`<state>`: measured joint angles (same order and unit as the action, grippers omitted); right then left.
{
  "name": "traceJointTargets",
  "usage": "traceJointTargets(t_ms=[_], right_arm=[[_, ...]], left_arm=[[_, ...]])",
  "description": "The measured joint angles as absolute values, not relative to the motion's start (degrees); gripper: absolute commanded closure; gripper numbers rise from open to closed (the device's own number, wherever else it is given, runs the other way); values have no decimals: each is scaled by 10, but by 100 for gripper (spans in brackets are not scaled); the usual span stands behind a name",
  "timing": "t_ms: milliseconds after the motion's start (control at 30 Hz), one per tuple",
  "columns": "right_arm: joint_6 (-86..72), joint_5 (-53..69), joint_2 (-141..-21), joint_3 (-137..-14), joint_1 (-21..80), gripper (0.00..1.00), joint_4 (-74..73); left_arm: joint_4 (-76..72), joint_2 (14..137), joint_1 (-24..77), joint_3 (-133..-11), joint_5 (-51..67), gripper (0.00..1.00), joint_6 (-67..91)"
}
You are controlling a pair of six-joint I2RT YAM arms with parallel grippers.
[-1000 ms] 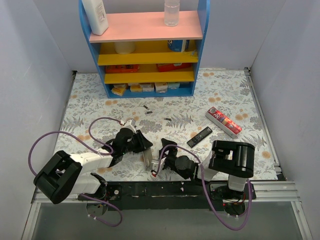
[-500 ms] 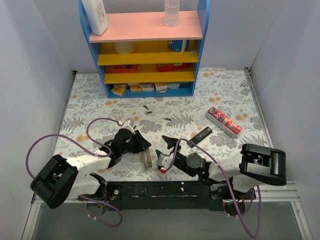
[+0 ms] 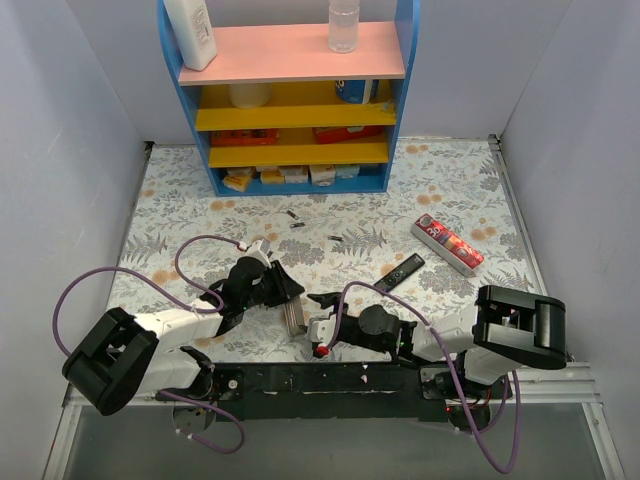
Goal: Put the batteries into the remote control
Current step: Remove the battery cover from the remote control.
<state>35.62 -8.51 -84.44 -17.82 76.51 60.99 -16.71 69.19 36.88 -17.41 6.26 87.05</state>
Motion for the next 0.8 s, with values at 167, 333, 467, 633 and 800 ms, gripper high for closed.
traceJointTargets(t_ms=[167, 333, 467, 633, 800], right_arm=[[349, -70, -864, -193, 765, 18, 604], [349, -68, -882, -200, 765, 18, 599], [349, -69, -889, -203, 765, 18, 596], [350, -71, -899, -209, 765, 18, 596], [356, -83, -910, -209, 765, 18, 597]], left_arm=[[-169, 694, 369, -174, 71, 100, 874], [-174, 696, 369, -174, 77, 100, 874], [-179, 697, 369, -174, 81, 100, 874], [-180, 697, 369, -174, 82, 100, 874], [-180, 701, 369, -174, 84, 100, 872]])
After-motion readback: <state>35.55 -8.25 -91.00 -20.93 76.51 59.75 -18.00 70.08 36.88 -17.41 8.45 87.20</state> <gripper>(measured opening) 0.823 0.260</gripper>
